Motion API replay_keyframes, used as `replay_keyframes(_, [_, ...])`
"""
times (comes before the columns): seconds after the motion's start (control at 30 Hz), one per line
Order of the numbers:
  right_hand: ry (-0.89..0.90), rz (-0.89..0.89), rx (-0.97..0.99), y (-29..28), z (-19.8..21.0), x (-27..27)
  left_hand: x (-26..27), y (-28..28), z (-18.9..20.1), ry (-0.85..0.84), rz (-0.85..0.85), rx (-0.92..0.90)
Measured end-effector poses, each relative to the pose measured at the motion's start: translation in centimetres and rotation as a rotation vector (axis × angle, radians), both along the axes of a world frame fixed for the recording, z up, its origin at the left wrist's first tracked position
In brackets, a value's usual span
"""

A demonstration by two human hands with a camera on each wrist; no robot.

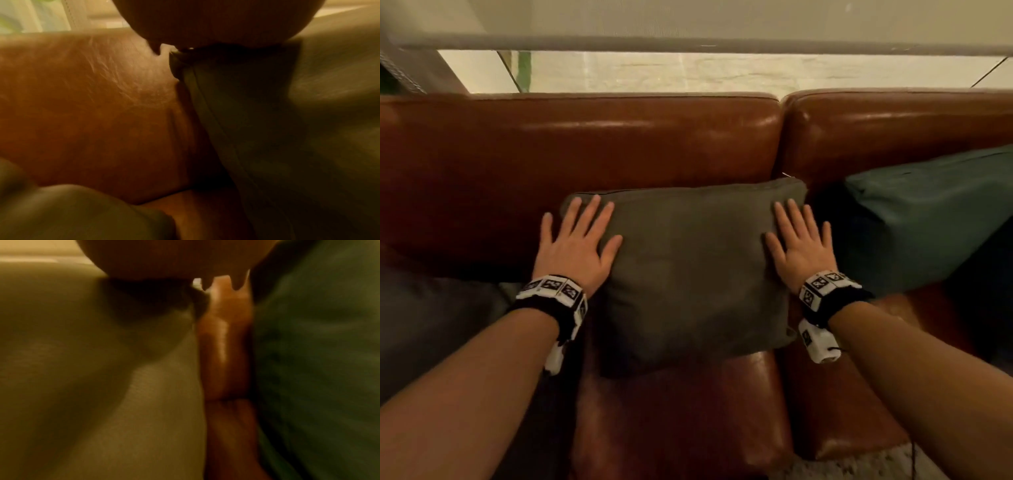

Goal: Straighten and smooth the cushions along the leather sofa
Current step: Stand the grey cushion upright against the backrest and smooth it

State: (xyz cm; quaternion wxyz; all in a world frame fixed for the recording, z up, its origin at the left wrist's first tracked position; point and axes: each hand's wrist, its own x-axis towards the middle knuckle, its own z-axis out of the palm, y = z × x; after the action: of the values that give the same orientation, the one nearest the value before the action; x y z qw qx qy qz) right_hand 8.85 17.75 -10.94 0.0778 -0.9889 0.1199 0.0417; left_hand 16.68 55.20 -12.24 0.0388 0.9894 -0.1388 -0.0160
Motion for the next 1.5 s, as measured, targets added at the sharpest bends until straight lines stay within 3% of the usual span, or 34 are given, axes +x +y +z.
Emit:
replay_keyframes(0.07, [-0.009,-0.279,0.252,-1.5,-0.4,-2.0,-0.8,0.3,0.4,-0.012,0.041,-0.150])
replay_keyframes(0.1, [-0.057,-0.383,0.402,-1.3,-0.8,-2.8,-1.6,-0.1,0.5,-0.030,0.148,-0.343])
replay_keyframes(0.17, [-0.098,-0.566,0.629,-0.3,-1.9,-4.2,-3.0,-1.1,0.2,0.033,0.530,-0.779])
replay_keyframes(0.23, [-0.086,-0.689,0.797,1.0,-2.6,-4.5,-3.9,-1.9,0.1,0.219,0.869,-0.994])
replay_keyframes(0.3, [-0.097,-0.790,0.867,1.7,-2.7,-4.1,-4.4,-2.4,-0.2,0.290,0.970,-1.061])
replay_keyframes(0.43, [-0.154,-0.992,0.861,0.6,-1.5,-3.0,-3.7,-1.1,-0.8,0.263,1.111,-1.180])
replay_keyframes(0.6, [-0.252,-1.042,0.876,1.5,-0.4,-3.3,-3.1,-0.1,-1.3,0.234,1.261,-1.234])
replay_keyframes(0.7, [-0.251,-0.956,0.887,2.1,-0.1,-3.0,-2.9,-0.2,-1.4,0.211,1.248,-1.145])
replay_keyframes(0.77, [-0.365,-0.797,0.711,2.3,0.7,-2.5,-2.8,-0.9,-0.6,0.043,1.149,-1.000])
replay_keyframes(0.83, [-0.510,-0.485,0.514,3.9,2.2,-1.6,-3.0,-2.8,1.1,-0.206,0.855,-0.795])
replay_keyframes(0.9, [-0.485,-0.033,0.380,6.9,3.2,0.2,-3.3,-5.8,2.5,-0.302,0.389,-0.566])
replay_keyframes(0.97, [-0.253,0.329,0.200,10.0,3.3,2.6,-3.0,-8.4,2.8,-0.198,0.031,-0.298])
replay_keyframes(1.03, [-0.029,0.468,0.029,10.4,2.8,4.7,-1.8,-8.3,1.8,-0.071,-0.064,-0.076])
replay_keyframes(1.17, [0.107,0.151,-0.009,3.0,2.1,7.0,1.1,-2.3,1.3,0.042,0.090,-0.030])
replay_keyframes(1.23, [0.171,0.097,-0.015,0.4,2.7,6.7,1.4,0.4,1.6,0.052,0.150,-0.009])
replay_keyframes(1.3, [0.015,0.033,0.168,-0.2,3.5,6.0,1.2,2.0,2.1,0.031,0.419,-0.205])
replay_keyframes(1.37, [-0.251,-0.312,0.476,-0.4,3.9,4.5,0.9,2.9,1.8,0.100,0.723,-0.480])
replay_keyframes(1.4, [-0.291,-0.504,0.621,-0.5,3.6,3.8,0.9,3.3,1.1,0.181,0.782,-0.600])
replay_keyframes(1.43, [-0.242,-0.661,0.773,-0.5,3.4,3.1,0.7,3.3,0.8,0.287,0.776,-0.693])
replay_keyframes(1.5, [-0.034,-0.773,0.934,0.0,2.8,2.0,0.3,2.9,-0.2,0.436,0.761,-0.866])
